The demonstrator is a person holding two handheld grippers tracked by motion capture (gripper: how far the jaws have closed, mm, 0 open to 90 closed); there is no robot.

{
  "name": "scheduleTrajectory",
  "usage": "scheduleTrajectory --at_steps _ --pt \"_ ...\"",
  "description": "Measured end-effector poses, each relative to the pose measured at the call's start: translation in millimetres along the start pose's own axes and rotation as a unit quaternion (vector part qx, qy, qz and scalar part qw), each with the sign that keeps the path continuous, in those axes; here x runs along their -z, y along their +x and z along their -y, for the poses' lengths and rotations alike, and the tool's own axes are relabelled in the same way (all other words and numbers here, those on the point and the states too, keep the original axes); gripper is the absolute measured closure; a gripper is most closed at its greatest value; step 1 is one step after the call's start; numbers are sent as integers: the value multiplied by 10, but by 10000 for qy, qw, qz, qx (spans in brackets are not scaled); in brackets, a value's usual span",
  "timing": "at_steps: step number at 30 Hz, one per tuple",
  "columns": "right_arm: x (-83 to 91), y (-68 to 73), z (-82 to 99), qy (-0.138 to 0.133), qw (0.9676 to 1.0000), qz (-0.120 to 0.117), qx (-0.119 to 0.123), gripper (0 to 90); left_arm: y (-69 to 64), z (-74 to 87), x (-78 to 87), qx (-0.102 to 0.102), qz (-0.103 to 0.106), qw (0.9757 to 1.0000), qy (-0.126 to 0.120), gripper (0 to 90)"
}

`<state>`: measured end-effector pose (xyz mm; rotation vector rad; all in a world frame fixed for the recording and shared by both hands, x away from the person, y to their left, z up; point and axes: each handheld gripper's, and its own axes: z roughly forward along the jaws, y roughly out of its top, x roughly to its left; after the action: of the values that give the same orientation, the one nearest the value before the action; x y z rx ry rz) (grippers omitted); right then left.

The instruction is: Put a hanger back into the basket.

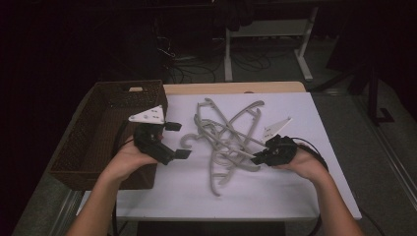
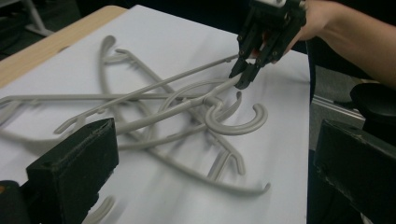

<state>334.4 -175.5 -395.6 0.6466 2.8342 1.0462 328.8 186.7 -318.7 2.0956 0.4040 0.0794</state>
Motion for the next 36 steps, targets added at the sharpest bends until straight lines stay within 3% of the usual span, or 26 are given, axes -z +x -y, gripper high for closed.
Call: scheduleTrajectory --at_steps 2,3,9,18,21,25,27,28,29,31,36 --pt "86 -22 67 53 9998 -175 106 811 -11 -31 -205 -48 124 9998 133 0" --pt "86 -22 67 53 9998 -175 106 811 -11 -31 -205 -48 124 9998 133 1" --pt "136 -35 205 139 9986 -443 255 810 -8 8 -625 -233 297 9978 547 2" --pt "15 -75 271 292 9974 -565 328 797 42 102 -732 -120 315 9973 647 2" --pt "19 -109 310 237 9985 -473 173 725 40 103 -735 -141 322 9973 652 3" --pt "137 -119 363 -90 9991 -360 -186 630 37 116 -757 -170 283 9968 727 3" --pt "218 -121 397 -201 9981 -229 -527 678 34 121 -759 -172 277 9968 724 2" --pt "286 -123 454 -172 9960 40 -876 756 32 125 -749 -165 271 9970 711 2" --pt "286 -123 454 -172 9960 40 -876 756 32 125 -749 -165 271 9970 711 3" --pt "360 -67 577 -114 9930 199 -1161 856 26 131 -725 -161 277 9972 681 3" --pt "423 97 717 -71 9916 147 -1285 892 20 140 -710 -164 278 9972 670 2"
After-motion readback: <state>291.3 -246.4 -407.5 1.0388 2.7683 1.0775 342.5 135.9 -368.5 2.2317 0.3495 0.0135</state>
